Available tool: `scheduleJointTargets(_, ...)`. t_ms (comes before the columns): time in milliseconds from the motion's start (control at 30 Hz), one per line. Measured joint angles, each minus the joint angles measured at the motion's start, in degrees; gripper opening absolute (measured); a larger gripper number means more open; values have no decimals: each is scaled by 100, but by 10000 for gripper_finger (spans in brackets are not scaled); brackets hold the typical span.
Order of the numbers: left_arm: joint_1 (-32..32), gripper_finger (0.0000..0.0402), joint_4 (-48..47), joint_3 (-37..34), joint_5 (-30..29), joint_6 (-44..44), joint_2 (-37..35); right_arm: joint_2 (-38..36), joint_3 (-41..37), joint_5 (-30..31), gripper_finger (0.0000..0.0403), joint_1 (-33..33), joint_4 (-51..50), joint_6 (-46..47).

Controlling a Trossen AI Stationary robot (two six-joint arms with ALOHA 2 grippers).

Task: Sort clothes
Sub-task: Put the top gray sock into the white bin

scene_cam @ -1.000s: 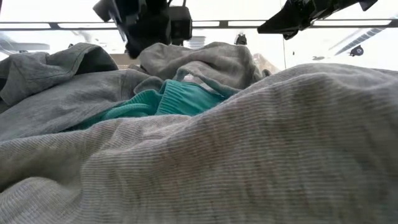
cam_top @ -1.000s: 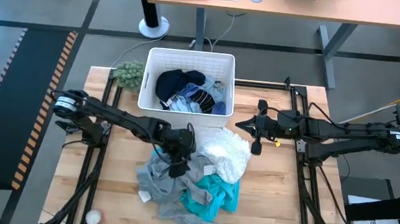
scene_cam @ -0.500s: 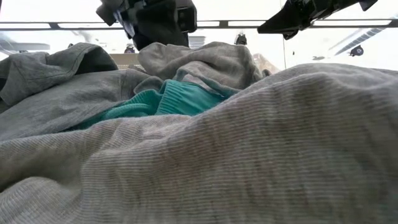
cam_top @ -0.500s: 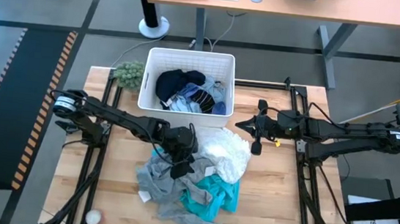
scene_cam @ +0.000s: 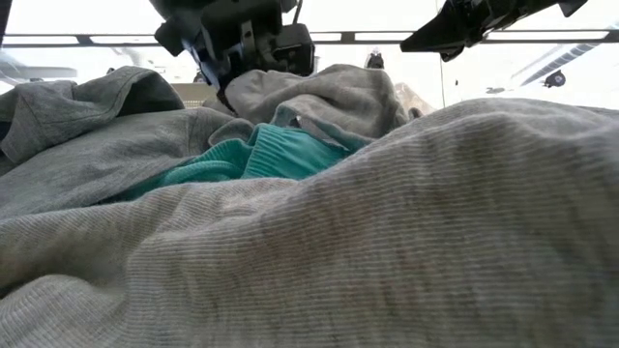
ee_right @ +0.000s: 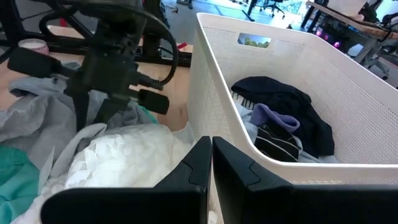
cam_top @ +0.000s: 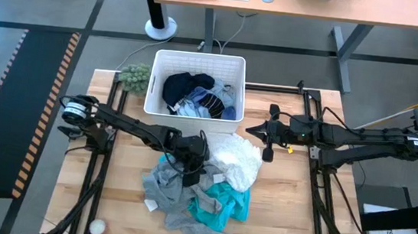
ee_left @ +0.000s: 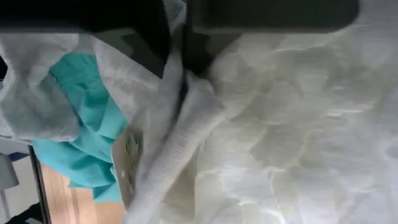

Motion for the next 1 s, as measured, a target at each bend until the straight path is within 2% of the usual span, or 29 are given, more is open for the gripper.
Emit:
scheduleJointTargets(167, -7, 6, -29, 62, -40, 146, -229, 0, 0, 0, 0, 0, -17, 0)
scheduleJointTargets(333, -19, 2, -354, 463, -211, 321, -610, 0, 0, 0, 0, -1, -21, 0)
scheduleJointTargets(600, 38, 1, -1290, 1899, -1773, 1595, -1035, 1, 0, 0, 0, 0, -19, 0)
scheduleJointTargets(833, 348, 0, -1633, 3330, -2361, 2794, -1076, 0, 0, 0, 0, 0, -21, -24)
scheduleJointTargets(1000, 778, 0, -1695, 4030, -2446, 3244, -1077, 0, 0, 0, 0, -1, -19, -31)
